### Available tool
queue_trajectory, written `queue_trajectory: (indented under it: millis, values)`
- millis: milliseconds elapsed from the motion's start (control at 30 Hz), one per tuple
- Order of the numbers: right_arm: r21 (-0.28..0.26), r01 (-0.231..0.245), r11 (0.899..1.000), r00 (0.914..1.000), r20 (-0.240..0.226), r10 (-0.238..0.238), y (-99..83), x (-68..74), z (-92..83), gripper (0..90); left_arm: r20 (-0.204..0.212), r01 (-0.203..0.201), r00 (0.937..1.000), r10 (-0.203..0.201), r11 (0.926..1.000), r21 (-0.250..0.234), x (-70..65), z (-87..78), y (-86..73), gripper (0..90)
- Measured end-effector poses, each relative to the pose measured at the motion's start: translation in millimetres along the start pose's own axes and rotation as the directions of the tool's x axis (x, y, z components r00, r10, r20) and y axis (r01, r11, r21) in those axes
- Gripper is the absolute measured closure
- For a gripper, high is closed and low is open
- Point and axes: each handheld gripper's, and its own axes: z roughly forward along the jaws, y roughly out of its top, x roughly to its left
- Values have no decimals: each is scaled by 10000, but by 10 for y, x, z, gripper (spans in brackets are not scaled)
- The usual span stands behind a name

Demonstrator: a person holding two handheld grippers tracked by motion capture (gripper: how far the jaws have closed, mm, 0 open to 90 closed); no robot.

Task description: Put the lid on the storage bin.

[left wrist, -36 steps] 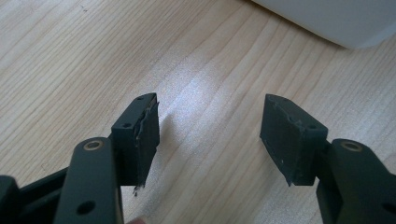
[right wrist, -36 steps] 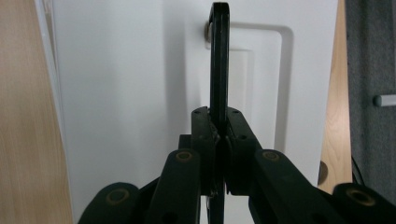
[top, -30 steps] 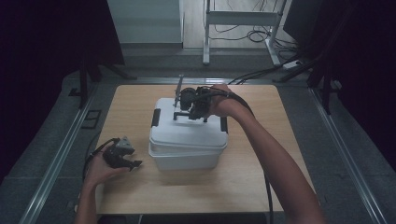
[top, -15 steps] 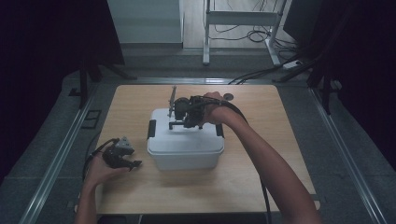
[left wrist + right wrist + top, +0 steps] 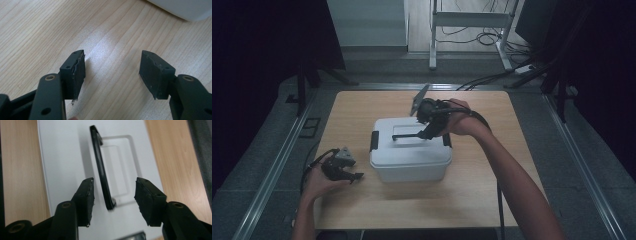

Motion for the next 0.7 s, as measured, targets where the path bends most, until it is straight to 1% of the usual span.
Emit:
queue_trajectory:
  millis: [33,100,200,267,333,367,433,500,633,667,700]
  values:
    - [-271,-275,9993,9996,-7,275,-73,-16,-47,474,1,20,10000,-20,10000,-37,-1,-6,-1,374]
    - [-626,-712,9955,9973,160,723,-226,-42,-134,462,-44,55,10000,-56,9999,-116,-9,-19,-2,374]
    - [-1236,-1215,9849,9898,592,1296,-481,-61,-231,452,-89,112,9999,-114,9998,-190,-15,-37,-2,375]
    - [-1675,-1652,9719,9809,747,1796,-667,-74,-278,451,-114,141,9998,-143,9997,-196,-15,-36,-3,375]
    - [-2059,-2032,9572,9690,980,2268,-856,-78,-299,444,-138,200,9997,-202,9996,-191,-21,-26,-2,375]
    - [-2218,-2185,9503,9647,975,2446,-951,-85,-308,442,-144,194,9997,-197,9996,-183,-22,-21,-3,375]
    - [-2586,-2506,9329,9518,1105,2863,-1132,-83,-303,440,-152,189,9997,-191,9997,-155,-24,-17,-1,374]
    - [-2879,-2722,9182,9420,1148,3153,-1305,-81,-290,436,-160,195,9997,-197,9997,-168,-23,-19,-1,374]
    - [-3399,-3233,8831,9155,1235,3828,-1594,-57,-240,425,-188,246,9995,-250,9995,-205,-24,-22,-2,374]
    - [-3482,-3316,8768,9108,1240,3937,-1649,-55,-227,422,-194,256,9995,-260,9995,-204,-25,-21,0,374]
    - [-3517,-3371,8733,9077,1249,4007,-1691,-51,-217,419,-195,255,9995,-259,9995,-200,-24,-20,1,374]
